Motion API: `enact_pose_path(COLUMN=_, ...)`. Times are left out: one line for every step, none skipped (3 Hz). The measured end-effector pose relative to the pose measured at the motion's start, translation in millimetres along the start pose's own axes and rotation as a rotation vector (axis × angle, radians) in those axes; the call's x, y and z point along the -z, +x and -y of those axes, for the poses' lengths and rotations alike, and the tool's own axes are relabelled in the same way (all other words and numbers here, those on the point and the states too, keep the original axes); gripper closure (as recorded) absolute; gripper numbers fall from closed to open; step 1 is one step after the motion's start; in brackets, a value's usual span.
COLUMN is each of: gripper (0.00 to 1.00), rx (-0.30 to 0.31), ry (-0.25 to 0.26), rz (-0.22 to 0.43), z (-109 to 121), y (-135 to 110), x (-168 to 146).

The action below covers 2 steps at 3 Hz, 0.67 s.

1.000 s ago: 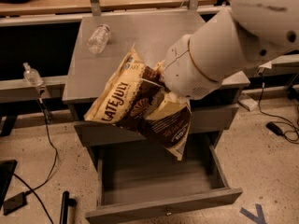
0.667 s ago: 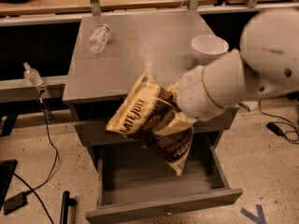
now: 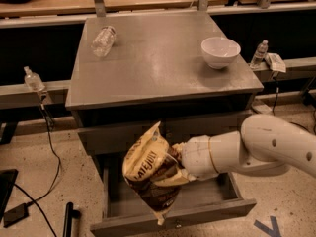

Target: Place brown chip bag into middle drawer

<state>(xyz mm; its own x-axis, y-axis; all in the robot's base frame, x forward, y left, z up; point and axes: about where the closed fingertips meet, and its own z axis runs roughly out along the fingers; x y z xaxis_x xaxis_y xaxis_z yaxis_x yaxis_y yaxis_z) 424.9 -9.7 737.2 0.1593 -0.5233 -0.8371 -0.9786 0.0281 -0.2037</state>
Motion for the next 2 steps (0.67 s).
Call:
enact_pose_path(gripper=1.00, rx=-0.001, ry=-0.051, rz=0.086, z=-10.0, y=18.5, x=-31.6)
enact_pose_path(gripper=1.00, rx=-0.030, ry=-0.061, rz=0.124, z=-18.0, y=47.8, x=-47.6)
